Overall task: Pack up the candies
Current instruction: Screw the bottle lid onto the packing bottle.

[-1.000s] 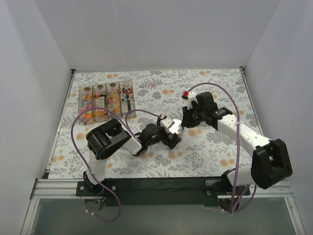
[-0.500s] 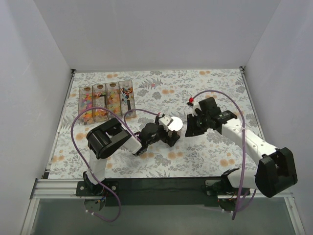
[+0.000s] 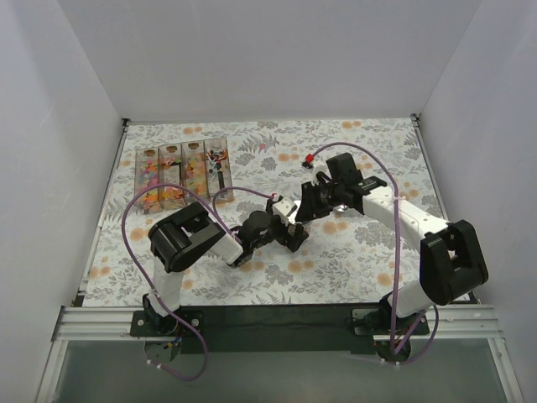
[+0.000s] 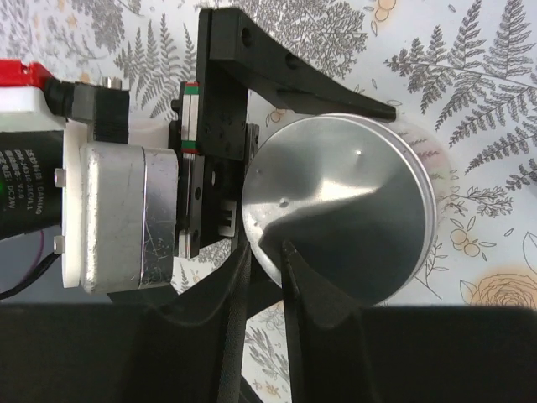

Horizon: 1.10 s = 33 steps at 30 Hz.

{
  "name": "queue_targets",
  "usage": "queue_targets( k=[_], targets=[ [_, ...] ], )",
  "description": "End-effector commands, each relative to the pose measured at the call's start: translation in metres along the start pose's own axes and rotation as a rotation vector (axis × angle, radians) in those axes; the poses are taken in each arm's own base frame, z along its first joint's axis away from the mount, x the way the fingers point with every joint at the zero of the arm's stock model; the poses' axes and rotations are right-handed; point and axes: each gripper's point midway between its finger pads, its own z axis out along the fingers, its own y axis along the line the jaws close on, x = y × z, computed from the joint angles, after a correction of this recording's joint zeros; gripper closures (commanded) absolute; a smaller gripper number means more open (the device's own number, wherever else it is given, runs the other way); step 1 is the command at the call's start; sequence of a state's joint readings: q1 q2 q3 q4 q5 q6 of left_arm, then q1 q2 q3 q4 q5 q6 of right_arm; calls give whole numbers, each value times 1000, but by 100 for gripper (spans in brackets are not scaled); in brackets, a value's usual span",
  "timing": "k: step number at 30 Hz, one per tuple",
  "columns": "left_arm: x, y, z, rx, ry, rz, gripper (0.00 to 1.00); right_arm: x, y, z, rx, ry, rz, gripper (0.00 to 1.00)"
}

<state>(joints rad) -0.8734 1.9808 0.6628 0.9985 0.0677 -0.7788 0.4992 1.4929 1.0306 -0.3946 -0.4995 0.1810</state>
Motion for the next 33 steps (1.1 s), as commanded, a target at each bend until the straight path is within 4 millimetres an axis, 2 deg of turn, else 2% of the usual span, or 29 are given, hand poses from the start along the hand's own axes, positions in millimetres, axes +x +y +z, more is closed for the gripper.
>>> queue_targets(
  k=[1, 5, 10, 14, 17, 19, 20, 23, 28, 33],
  targets=[
    [60, 11, -20, -48, 201, -47, 2, 14, -13, 12, 19, -8, 58, 71],
    [52, 8, -31, -40, 170, -47, 2, 36, -30, 18, 66, 20, 103, 71],
    [34, 3, -58, -34, 112, -82, 2, 42, -37, 20, 85, 33, 115, 71],
    [7, 6, -72, -77, 68, -91, 2, 30, -32, 17, 70, 7, 95, 69],
    [-1, 4, -85, -76, 62, -92, 2, 14, -26, 9, 72, -38, 59, 66],
    [7, 10, -83, -107, 73, -85, 2, 10, -25, 9, 63, -37, 39, 66],
    [18, 14, -76, -124, 113, -86, 2, 12, -21, 9, 45, -30, 31, 66],
    [34, 14, -69, -115, 164, -78, 2, 7, -7, 8, 8, -35, -22, 65],
    [40, 15, -61, -110, 170, -76, 2, -1, 4, 1, -5, -67, -60, 64],
    [50, 16, -61, -110, 184, -73, 2, -16, 35, -2, -70, -93, -137, 63]
  ],
)
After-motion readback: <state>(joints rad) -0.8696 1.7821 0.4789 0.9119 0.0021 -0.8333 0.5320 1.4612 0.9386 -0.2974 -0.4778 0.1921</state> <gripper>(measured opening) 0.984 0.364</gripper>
